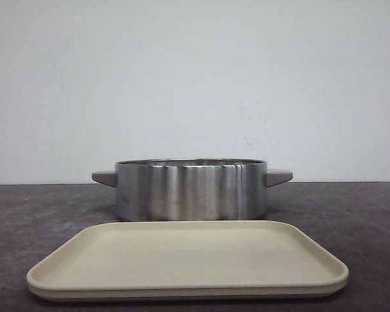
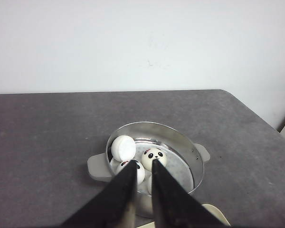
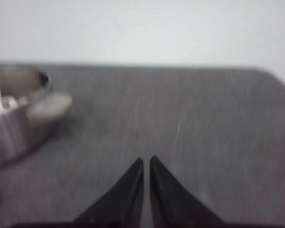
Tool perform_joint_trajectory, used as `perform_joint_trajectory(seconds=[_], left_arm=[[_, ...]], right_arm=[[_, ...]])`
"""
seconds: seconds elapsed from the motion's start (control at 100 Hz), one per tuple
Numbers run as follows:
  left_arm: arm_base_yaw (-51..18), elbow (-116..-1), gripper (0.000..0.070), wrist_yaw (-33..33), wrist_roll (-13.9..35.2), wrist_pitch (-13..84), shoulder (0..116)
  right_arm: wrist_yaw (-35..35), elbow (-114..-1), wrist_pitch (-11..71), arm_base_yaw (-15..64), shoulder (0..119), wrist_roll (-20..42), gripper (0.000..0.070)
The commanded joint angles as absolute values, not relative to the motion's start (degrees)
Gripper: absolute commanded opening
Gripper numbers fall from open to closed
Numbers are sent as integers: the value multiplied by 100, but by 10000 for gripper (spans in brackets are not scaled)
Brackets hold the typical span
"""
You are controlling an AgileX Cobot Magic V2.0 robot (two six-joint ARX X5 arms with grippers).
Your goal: Steam buns
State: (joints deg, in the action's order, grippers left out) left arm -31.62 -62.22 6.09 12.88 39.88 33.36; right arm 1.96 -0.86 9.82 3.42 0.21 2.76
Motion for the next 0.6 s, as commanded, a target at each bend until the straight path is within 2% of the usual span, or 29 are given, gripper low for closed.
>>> perform_joint_trajectory(seconds=[0.0, 0.59], left_arm=[[-3188, -6276, 25, 622, 1293, 3913, 3361], [-3188, -6278, 25, 622, 1293, 3916, 3363]], right_arm=[[213, -69, 1022, 353, 21, 259, 17], [198, -69, 904, 366, 21, 257, 17]])
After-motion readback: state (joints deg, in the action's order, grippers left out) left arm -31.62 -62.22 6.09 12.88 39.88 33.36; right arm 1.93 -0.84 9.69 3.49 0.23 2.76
